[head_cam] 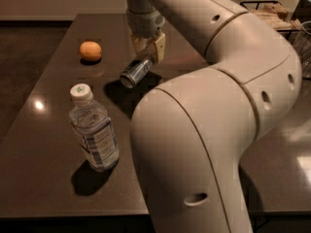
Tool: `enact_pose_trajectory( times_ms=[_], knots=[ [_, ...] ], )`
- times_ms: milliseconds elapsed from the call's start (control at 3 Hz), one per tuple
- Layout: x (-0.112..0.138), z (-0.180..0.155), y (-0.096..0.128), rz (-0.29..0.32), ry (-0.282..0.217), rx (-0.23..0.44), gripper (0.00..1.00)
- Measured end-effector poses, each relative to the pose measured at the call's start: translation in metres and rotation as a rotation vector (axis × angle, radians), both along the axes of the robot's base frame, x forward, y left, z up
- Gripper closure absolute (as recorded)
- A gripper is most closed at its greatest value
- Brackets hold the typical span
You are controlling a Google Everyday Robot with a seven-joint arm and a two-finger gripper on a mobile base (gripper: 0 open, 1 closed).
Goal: Place redbull can upright
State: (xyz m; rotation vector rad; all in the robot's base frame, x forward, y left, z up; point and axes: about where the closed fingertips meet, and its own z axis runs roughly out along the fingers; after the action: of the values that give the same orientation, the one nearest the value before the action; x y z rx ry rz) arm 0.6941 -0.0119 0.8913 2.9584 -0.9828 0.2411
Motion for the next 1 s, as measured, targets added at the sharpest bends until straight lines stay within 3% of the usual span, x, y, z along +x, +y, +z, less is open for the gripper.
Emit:
enact_pose_trajectory(
  times_ms=[333, 667, 1000],
  knots=[
    [-0.018, 0.048, -0.019, 0.082, -0.133, -0.032, 1.0],
    [-0.031, 0.076, -0.029, 0.147, -0.237, -0.02, 1.0],
    [-0.04, 0.092, -0.035, 0.178, -0.287, -0.014, 1.0]
  ],
)
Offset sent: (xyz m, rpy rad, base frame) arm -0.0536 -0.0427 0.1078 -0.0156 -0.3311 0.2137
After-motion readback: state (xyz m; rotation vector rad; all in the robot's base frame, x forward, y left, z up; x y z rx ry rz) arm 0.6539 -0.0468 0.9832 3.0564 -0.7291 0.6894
